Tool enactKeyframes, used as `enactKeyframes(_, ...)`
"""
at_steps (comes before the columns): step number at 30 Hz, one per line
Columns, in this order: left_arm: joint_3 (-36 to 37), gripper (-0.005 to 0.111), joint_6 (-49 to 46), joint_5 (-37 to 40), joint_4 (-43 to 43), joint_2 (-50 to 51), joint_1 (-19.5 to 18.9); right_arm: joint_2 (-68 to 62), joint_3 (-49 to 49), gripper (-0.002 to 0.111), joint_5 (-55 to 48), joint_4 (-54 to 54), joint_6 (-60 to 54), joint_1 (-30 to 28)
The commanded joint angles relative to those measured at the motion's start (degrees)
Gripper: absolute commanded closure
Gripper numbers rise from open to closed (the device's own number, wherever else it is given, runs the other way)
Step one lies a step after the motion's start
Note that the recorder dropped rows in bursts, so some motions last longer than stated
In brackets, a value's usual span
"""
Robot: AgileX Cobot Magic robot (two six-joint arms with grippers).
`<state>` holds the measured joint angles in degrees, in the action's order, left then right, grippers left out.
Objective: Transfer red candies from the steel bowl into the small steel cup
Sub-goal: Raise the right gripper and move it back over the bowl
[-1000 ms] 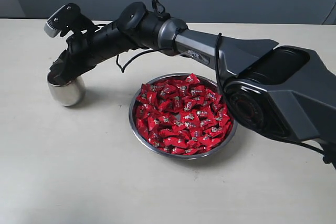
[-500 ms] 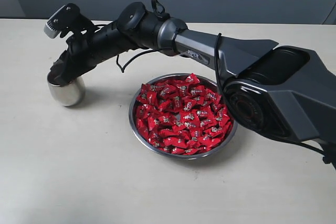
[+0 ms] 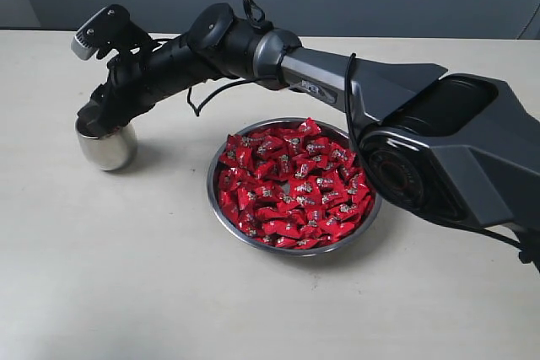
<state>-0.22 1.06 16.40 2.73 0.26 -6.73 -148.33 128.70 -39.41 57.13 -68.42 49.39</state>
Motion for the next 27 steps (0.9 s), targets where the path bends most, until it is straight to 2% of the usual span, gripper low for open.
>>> enactKeyframes(1,0.2,0.106,0.1,-0.1,-0.1,-0.3,0.0,0.8,1.6,0.066,-0.8,-0.3,0.1,0.0)
enactKeyframes(7,0.2,0.106,0.1,-0.1,-0.1,-0.3,0.0,2.6,4.1,0.066,-1.0,-5.0,3.8,-0.2)
enactKeyframes(13,0.2,0.106,0.1,-0.1,-0.1,-0.3,0.0,5.2,4.1,0.066,-2.3,-12.0,13.8,-1.8)
enactKeyframes(15,0.2,0.106,0.1,-0.1,-0.1,-0.3,0.0,5.9,4.1,0.073,-3.4,-15.2,16.8,-2.2)
enactKeyframes(18,0.2,0.106,0.1,-0.1,-0.1,-0.3,0.0,6.9,4.1,0.103,-6.1,-20.5,20.4,-2.9)
enactKeyframes(19,0.2,0.106,0.1,-0.1,-0.1,-0.3,0.0,7.0,4.1,0.108,-7.4,-21.0,21.1,-3.2)
enactKeyframes(27,0.2,0.106,0.1,-0.1,-0.1,-0.3,0.0,8.6,3.9,0.109,-14.5,-25.1,27.8,-6.1)
